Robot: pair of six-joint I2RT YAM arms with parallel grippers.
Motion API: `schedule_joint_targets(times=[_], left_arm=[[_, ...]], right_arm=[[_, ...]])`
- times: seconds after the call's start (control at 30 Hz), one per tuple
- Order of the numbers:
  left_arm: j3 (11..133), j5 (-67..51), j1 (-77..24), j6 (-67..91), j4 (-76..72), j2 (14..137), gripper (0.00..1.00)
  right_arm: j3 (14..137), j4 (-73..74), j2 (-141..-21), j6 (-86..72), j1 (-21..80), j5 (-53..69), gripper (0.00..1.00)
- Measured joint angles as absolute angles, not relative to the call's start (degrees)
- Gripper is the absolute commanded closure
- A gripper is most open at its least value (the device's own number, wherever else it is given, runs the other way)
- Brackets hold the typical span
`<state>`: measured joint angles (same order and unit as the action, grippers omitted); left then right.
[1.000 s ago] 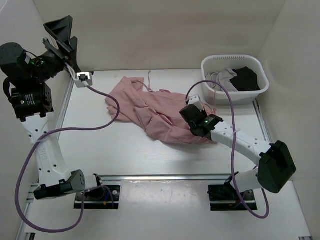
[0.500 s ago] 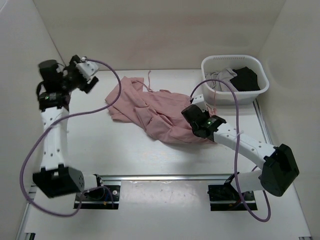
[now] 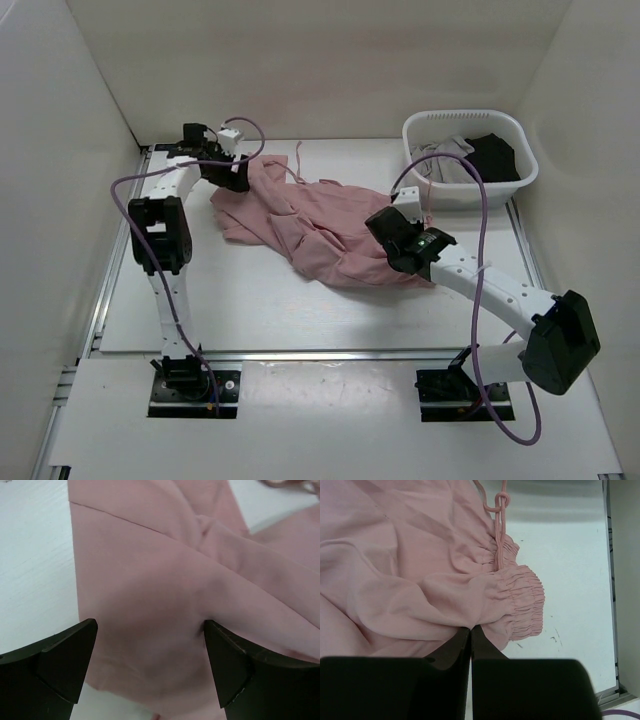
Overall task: Fold and stack the trousers
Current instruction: Flatten the trousers out
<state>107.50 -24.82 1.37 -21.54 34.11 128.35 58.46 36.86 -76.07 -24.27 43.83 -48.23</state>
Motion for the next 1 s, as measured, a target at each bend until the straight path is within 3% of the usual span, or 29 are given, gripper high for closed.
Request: schedule_joint_targets(times=[0.07, 0.13, 0.17, 0.2, 0.23, 0.37, 0.57, 0.67, 0.77, 0.8, 0.83, 0.87, 0.9, 0.93, 1.0], left_arm=[[108.6, -23.3, 1.1, -20.9, 33.8, 130.7, 0.03], [106.7, -21.9, 0.9, -21.4, 33.5, 131.3, 0.19], [105.3, -21.8, 0.7, -21.7, 33.5, 131.2, 0.44], [103.7, -21.8, 0.4, -21.8, 33.5, 131.0, 0.6], [102.0, -22.0, 0.0, -22.3, 33.4, 130.7, 0.86], [100.2, -22.3, -0.5, -23.0, 33.9, 128.6, 0.86], [111.9, -21.5, 5.9, -23.2, 37.7, 125.7, 0.86], [111.0, -21.1, 11.4, -26.1, 36.9, 115.7, 0.84], [100.5, -22.9, 16.1, -28.8, 34.0, 100.1, 0.81], [96.0, -23.2, 16.8, -29.7, 34.0, 94.8, 0.76], [91.3, -23.5, 16.8, -30.7, 33.8, 90.1, 0.73], [87.0, -23.7, 16.7, -31.4, 33.7, 86.4, 0.69], [81.8, -23.8, 16.5, -32.2, 34.5, 82.7, 0.59], [77.8, -23.8, 16.3, -33.2, 35.5, 80.4, 0.27], [68.2, -23.2, 16.4, -35.2, 38.1, 77.3, 0.1]], right_arm=[[58.5, 37.6, -76.1, -25.3, 43.5, -48.2, 1.0], [58.5, 38.3, -76.2, -26.4, 43.0, -47.9, 1.0], [58.5, 38.6, -76.3, -26.9, 42.4, -47.9, 1.0], [58.5, 38.8, -76.3, -27.2, 41.5, -47.7, 1.0], [58.5, 38.5, -76.3, -27.3, 40.1, -46.6, 1.0], [63.6, 37.8, -80.9, -26.3, 32.3, -38.8, 1.0], [94.3, 36.4, -97.3, -18.5, 28.6, -33.5, 1.0], [100.2, 35.7, -96.4, -16.1, 28.8, -32.8, 1.0], [97.4, 35.5, -91.7, -16.4, 28.9, -30.9, 1.0], [94.6, 36.1, -89.3, -17.1, 28.9, -29.9, 1.0], [91.5, 36.3, -87.2, -17.6, 28.9, -29.2, 0.91], [87.0, 36.2, -84.6, -18.3, 29.0, -27.4, 0.74], [82.5, 37.3, -82.2, -18.9, 29.0, -25.1, 0.26], [78.5, 39.0, -80.7, -19.5, 29.0, -22.9, 0.14], [71.6, 42.1, -79.9, -19.9, 29.0, -19.4, 0.05]])
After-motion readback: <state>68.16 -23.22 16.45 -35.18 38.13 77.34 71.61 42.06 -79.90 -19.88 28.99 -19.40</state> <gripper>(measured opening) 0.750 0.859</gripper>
